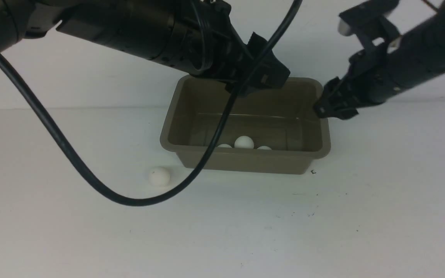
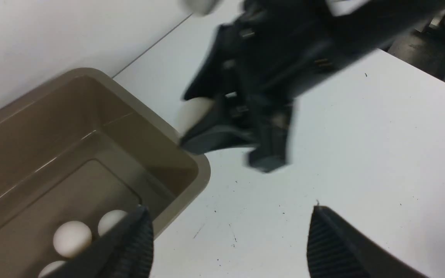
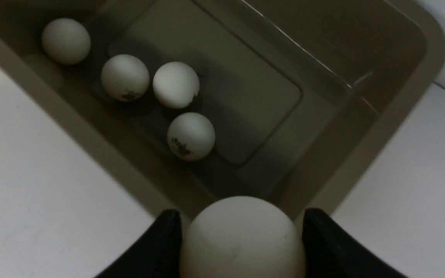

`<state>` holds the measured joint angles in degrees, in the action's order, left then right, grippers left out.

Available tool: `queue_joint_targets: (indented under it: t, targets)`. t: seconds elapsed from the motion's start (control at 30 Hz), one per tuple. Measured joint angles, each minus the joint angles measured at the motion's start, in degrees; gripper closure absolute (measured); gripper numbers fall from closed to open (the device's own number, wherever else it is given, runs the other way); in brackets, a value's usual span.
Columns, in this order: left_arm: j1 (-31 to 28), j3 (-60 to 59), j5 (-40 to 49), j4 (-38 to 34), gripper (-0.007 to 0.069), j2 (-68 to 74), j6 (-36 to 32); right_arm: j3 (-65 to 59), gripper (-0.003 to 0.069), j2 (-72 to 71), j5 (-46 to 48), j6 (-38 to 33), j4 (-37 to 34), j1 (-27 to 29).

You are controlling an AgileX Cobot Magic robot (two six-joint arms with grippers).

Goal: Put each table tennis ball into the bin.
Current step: Use the right arm to put the table tennis ball into the box

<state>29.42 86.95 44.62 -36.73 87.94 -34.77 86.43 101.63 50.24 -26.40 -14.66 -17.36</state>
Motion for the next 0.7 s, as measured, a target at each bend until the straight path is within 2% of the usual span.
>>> queue_joint_targets:
  t: [0.27, 0.5, 0.57, 0.7]
  targets:
    - [-0.06, 0.00, 0.00, 0.00, 0.0143, 0.00, 0.00, 16.17, 0.0298, 14.73, 5.63, -0.32, -1.95, 0.00]
    - [-0.10, 0.00, 0.05, 3.54, 0.0143, 0.00, 1.73, 22.51, 0.0293, 18.01, 9.33, -0.27, -2.28, 0.00]
    - [-0.10, 0.00, 0.05, 3.88, 0.0143, 0.00, 2.00, 23.04, 0.0270, 18.01, 9.40, -0.17, -2.36, 0.00]
    - [-0.10, 0.00, 0.05, 4.08, 0.0143, 0.00, 2.18, 23.29, 0.0169, 18.01, 9.55, 0.44, -2.46, 0.00]
